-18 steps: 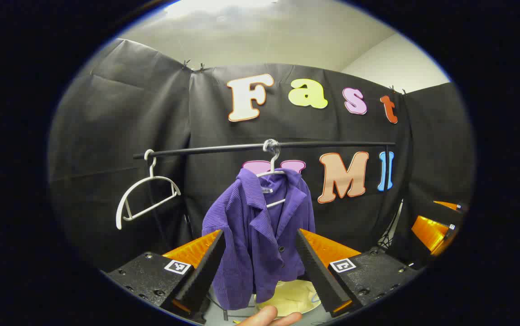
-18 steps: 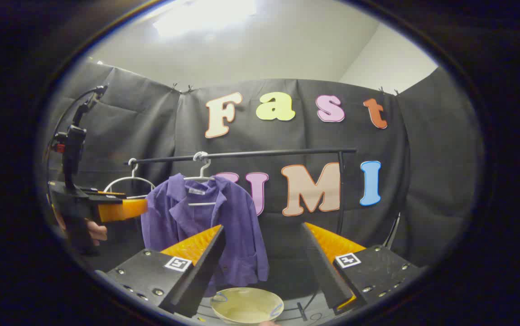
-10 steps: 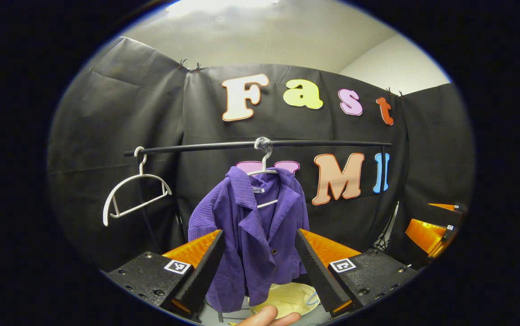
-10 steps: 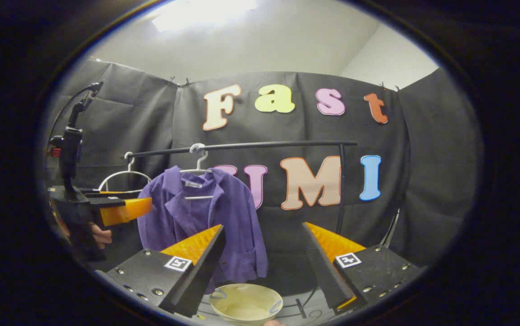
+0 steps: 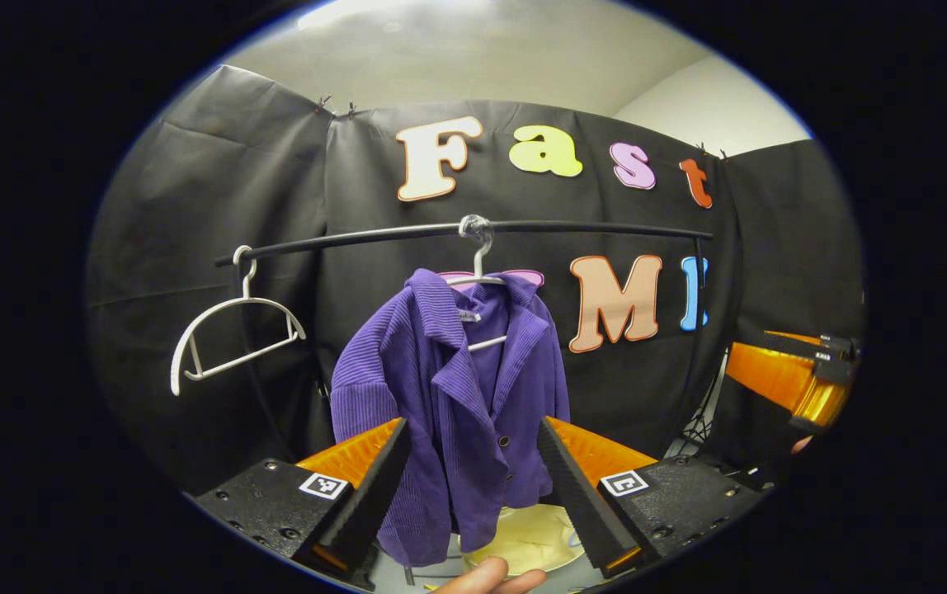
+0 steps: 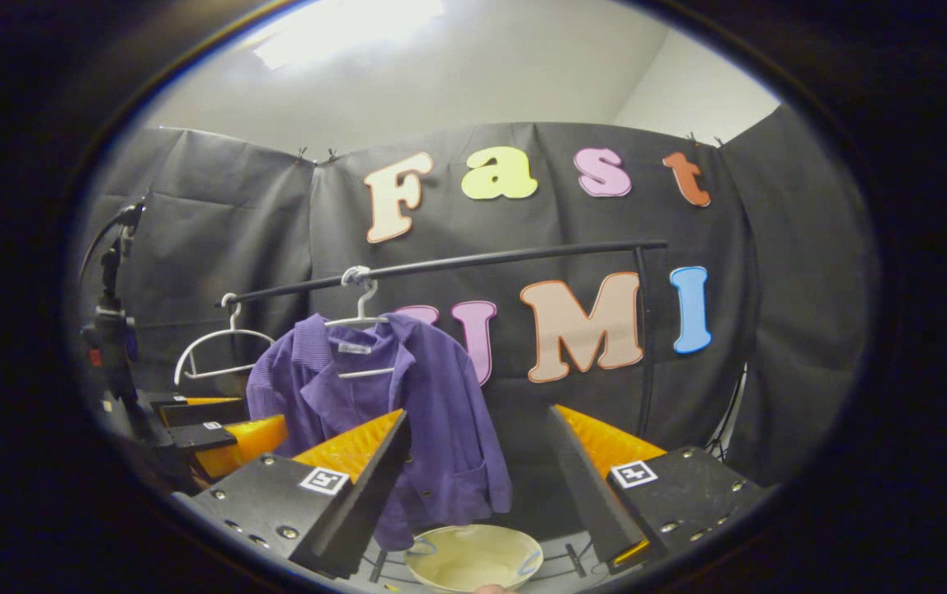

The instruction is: Grasp the clothes on the hanger with both hands and then place them into the laundry hamper below.

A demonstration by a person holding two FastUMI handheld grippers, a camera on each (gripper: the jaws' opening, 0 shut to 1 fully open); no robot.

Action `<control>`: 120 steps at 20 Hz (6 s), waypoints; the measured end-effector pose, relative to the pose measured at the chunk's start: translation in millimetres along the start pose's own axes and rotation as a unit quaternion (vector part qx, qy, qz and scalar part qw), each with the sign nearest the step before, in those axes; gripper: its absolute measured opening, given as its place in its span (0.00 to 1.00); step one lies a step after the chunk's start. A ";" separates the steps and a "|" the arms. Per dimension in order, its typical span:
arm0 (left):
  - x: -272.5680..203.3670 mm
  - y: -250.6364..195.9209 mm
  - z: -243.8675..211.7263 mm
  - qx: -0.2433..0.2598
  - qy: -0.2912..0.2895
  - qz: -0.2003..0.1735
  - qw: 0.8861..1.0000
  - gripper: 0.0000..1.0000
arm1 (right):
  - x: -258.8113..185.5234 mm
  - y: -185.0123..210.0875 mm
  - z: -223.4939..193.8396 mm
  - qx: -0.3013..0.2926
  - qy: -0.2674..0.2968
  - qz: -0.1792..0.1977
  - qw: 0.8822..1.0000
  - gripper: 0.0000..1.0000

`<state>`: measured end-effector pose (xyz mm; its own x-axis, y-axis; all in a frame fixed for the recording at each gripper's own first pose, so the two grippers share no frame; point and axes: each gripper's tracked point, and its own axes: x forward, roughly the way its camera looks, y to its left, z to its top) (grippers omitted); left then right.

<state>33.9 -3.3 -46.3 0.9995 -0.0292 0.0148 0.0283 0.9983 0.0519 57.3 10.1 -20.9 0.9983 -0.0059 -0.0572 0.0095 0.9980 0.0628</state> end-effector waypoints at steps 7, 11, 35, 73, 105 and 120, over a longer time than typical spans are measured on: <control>44.7 -9.4 -39.3 0.016 -0.009 -0.005 1.000 0.95 | 52.2 10.5 -11.7 0.050 0.032 0.004 0.998 0.98; 79.9 -10.5 -45.6 0.000 -0.015 0.002 1.000 0.95 | 90.2 39.0 -3.7 0.064 0.000 0.042 0.997 0.98; 157.1 28.9 -76.0 0.011 0.014 0.046 0.999 0.37 | 270.1 142.8 -96.5 0.044 0.128 0.139 0.981 0.75; 24.4 154.6 80.7 -0.011 0.037 0.048 0.998 0.00 | 229.8 81.0 35.5 0.082 0.014 0.037 0.996 0.00; 177.6 272.9 46.6 0.100 -0.003 0.058 0.993 0.00 | 370.8 24.8 -20.9 0.065 0.006 -0.042 0.997 0.00; 200.2 234.2 -82.7 -0.017 0.051 0.018 0.998 0.00 | 389.0 20.3 -152.6 0.069 0.122 -0.046 0.989 0.00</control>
<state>242.0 229.0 -113.8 0.9962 0.0097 -0.0864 -0.0082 0.9998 0.0185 437.2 37.8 -193.9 0.9500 -0.0634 -0.3057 0.1230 0.9760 0.1799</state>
